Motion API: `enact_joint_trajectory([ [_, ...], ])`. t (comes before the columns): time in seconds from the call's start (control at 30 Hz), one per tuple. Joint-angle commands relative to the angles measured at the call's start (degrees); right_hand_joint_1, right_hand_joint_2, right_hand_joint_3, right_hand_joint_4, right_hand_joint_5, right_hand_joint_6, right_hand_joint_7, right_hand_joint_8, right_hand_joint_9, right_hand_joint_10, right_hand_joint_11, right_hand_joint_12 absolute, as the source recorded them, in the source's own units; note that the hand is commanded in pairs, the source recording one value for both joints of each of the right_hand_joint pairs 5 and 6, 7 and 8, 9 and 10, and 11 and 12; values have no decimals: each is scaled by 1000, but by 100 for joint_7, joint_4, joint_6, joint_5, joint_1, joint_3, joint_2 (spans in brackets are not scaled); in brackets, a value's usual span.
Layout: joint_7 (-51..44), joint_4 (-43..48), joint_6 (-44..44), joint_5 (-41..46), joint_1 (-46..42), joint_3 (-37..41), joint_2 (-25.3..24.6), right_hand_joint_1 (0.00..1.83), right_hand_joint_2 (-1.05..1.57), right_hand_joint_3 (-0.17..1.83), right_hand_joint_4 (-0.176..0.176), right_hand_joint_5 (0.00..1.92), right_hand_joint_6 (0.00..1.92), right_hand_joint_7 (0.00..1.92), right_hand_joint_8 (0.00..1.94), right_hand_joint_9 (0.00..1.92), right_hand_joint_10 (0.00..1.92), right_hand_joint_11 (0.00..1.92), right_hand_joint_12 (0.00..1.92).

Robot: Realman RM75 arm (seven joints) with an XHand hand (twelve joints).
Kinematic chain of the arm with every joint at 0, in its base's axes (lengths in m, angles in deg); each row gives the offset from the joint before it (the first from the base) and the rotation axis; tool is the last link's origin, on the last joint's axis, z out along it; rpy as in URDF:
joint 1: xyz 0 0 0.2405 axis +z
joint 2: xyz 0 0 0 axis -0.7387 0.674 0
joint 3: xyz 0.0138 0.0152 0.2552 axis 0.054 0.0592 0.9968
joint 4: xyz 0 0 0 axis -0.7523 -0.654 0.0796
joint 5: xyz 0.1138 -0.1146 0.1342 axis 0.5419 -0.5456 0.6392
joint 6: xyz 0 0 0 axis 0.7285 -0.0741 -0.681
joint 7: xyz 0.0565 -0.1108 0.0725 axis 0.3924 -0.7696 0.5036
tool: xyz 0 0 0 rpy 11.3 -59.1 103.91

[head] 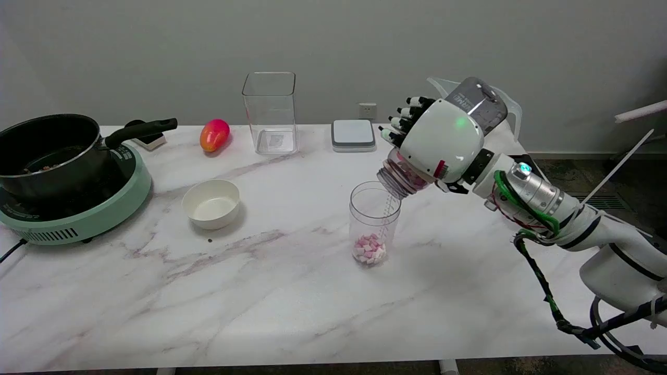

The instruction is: Place the bottle onto the table.

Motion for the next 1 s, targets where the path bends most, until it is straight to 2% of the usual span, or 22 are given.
enact_joint_trajectory([
  [0.03,94,112,-6,-113,2,146,-101,1535,833,481,0,1513,1513,1553,1553,1480,1480,1260,1260],
  [0.27,125,248,35,-48,-45,339,-125,1538,798,500,0,1496,1496,1541,1541,1469,1469,1249,1249],
  [0.37,129,399,194,273,-53,540,-149,1541,785,509,0,1493,1493,1539,1539,1464,1464,1246,1246],
  [0.47,-28,375,301,1273,-29,649,-206,1547,760,525,0,1493,1493,1534,1534,1451,1451,1241,1241],
  [0.67,-226,54,640,3956,3,945,-524,1551,737,545,0,1493,1493,1532,1532,1451,1451,1240,1240],
  [0.73,-226,-188,529,5198,51,977,-572,1555,710,580,0,1471,1471,1518,1518,1446,1446,1233,1233],
  [0.8,-134,-621,449,7086,83,926,-571,1567,687,628,0,1444,1444,1507,1507,1439,1439,1224,1224],
  [0.83,-56,-740,431,7551,94,882,-555,1582,651,687,0,1421,1421,1499,1499,1434,1434,1216,1216],
  [0.9,405,-1310,288,8680,262,621,-483,1594,611,742,0,1401,1401,1491,1491,1428,1428,1211,1211],
  [0.93,597,-1482,240,8775,335,532,-451,1595,604,750,0,1404,1404,1488,1488,1428,1428,1210,1210],
  [1.0,1717,-2251,177,8841,679,214,-338,1599,569,794,0,1381,1381,1473,1473,1421,1421,1202,1202],
])
